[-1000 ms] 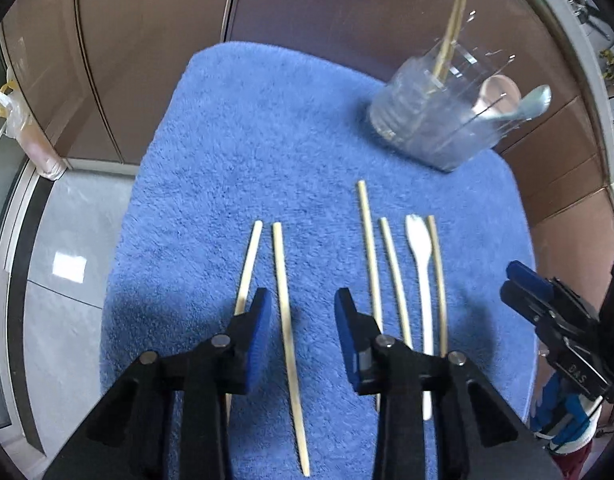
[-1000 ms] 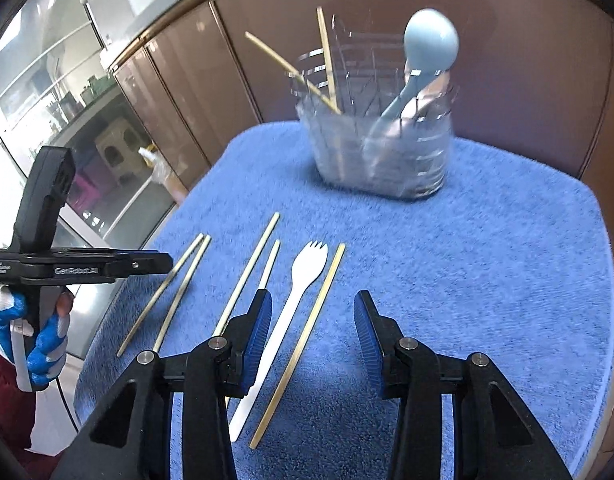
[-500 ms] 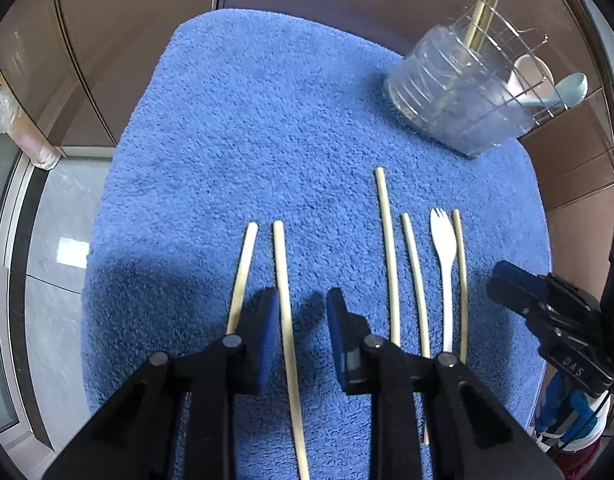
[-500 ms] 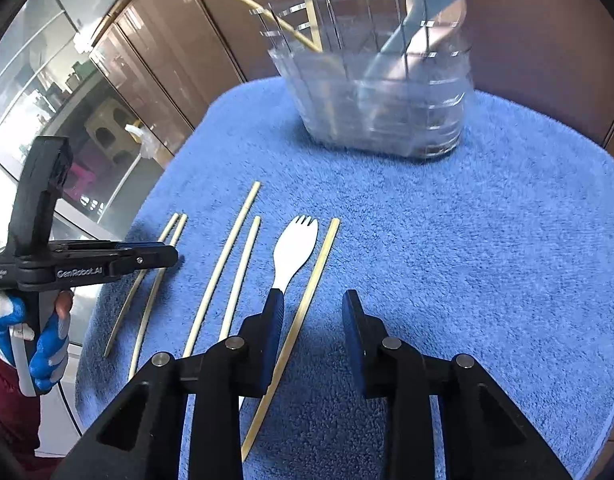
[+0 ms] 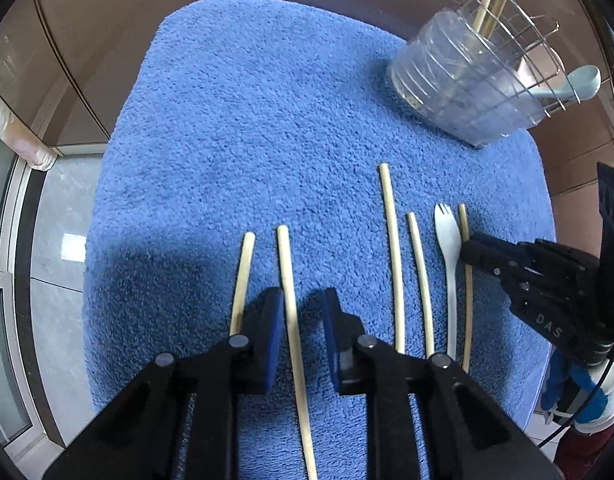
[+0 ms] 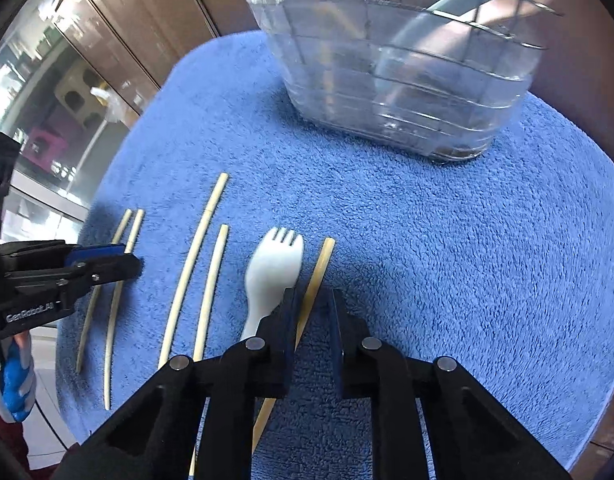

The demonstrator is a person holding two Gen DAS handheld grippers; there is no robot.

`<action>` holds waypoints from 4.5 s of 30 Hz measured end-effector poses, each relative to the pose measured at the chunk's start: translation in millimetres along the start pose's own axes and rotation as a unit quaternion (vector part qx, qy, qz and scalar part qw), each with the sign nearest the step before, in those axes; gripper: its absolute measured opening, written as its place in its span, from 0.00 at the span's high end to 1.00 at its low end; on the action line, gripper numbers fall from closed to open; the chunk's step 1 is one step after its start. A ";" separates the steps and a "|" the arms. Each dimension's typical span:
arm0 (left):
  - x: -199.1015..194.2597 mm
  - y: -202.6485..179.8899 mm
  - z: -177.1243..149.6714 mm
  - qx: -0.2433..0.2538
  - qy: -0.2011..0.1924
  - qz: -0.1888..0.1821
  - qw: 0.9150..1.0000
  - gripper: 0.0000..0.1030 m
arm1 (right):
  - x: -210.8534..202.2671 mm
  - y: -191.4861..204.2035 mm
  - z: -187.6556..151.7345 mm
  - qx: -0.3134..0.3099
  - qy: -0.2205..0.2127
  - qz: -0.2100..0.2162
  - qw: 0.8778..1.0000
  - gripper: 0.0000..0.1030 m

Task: Organize utensils
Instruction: 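Lower left gripper onto a chopstick while right gripper grasps another chopstick, then lift both held chopsticks and carry them over the utensil holder, then open left gripper dropping its chopstick while right gripper releases its chopstick into holder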

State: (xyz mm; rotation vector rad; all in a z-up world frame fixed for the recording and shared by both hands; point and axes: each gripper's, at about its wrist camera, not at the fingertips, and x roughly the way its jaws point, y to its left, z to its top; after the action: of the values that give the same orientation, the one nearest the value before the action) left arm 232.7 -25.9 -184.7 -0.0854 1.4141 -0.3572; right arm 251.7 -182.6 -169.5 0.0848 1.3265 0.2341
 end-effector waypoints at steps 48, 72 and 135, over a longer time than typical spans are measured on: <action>-213.3 -82.9 -155.4 0.070 -0.368 0.019 0.927 0.95 | -205.0 37.5 -170.0 -0.041 -0.325 0.038 0.944 0.95; -231.7 -133.4 -167.9 0.127 -0.452 0.056 0.881 0.95 | -260.7 12.4 -174.8 -0.023 -0.413 0.018 0.910 0.95; -181.7 -141.1 56.9 0.058 -0.525 0.022 0.849 0.66 | -201.5 -24.1 5.7 -0.026 -0.450 -0.059 0.891 0.68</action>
State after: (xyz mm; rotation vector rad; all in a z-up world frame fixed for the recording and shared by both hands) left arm 240.5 -114.5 35.0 -0.1245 0.2995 -0.2809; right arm 215.3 -249.5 18.7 0.0542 0.3930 0.0974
